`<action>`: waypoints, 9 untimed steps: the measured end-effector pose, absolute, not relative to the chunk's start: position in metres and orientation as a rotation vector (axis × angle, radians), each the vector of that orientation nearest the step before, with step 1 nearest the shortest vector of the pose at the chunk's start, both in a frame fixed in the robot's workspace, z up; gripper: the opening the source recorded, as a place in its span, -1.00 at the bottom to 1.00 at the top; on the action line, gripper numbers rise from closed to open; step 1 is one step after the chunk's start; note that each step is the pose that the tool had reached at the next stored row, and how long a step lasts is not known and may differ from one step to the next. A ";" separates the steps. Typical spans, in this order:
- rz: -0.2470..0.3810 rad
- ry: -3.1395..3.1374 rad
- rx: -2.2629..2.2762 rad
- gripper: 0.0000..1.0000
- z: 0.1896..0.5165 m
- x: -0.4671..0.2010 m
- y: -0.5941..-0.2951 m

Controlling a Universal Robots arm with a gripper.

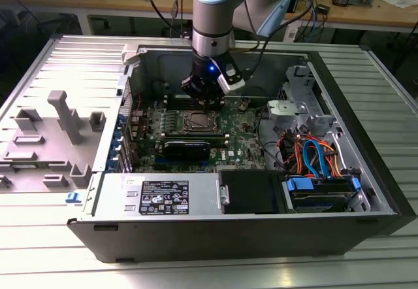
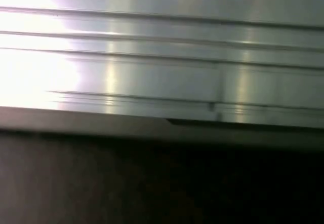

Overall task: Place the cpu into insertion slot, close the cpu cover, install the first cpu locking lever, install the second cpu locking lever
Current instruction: 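Install the first cpu locking lever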

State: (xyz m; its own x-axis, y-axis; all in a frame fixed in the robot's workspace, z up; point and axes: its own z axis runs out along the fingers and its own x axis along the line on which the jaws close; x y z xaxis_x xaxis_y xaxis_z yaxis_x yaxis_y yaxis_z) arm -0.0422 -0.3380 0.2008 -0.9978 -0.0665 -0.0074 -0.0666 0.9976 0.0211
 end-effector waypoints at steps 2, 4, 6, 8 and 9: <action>0.034 3.133 -0.104 -0.79 0.201 -0.042 -0.338; 0.035 3.132 -0.104 -0.79 0.204 -0.042 -0.338; 0.034 3.132 -0.105 -0.79 0.206 -0.042 -0.338; 0.034 3.133 -0.105 -0.79 0.208 -0.042 -0.338; 0.034 3.133 -0.104 -0.79 0.209 -0.042 -0.338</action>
